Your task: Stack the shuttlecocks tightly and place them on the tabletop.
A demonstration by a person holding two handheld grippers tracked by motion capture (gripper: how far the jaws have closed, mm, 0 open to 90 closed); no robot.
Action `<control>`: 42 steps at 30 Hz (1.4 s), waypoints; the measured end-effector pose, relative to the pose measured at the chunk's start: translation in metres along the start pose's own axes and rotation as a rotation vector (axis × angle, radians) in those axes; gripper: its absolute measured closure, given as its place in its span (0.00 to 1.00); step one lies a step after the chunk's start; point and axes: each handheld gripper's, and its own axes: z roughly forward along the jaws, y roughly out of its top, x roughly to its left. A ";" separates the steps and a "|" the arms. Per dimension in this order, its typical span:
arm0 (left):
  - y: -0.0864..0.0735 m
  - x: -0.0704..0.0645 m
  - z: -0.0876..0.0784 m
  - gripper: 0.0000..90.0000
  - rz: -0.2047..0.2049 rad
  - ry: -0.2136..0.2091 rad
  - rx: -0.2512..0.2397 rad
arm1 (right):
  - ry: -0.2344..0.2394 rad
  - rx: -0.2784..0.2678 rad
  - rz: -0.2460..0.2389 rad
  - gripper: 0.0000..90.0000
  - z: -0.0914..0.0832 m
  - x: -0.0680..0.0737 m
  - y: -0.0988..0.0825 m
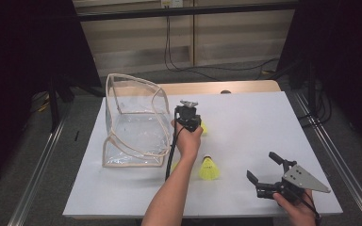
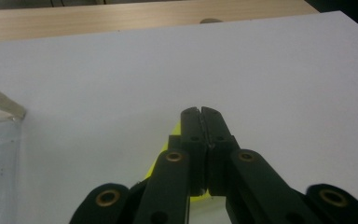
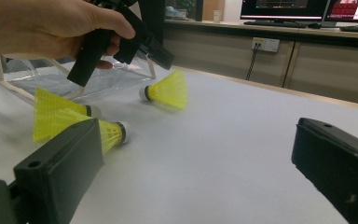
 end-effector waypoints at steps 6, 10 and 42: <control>0.008 0.002 0.008 1.00 -0.002 0.006 -0.019 | 0.001 0.001 0.000 0.01 0.000 -0.001 0.000; 0.007 0.002 0.015 1.00 -0.003 -0.001 -0.005 | 0.002 0.000 0.000 0.01 -0.001 -0.001 0.000; -0.011 -0.002 0.000 1.00 0.003 -0.067 0.022 | 0.005 -0.002 -0.007 0.02 0.001 0.001 0.000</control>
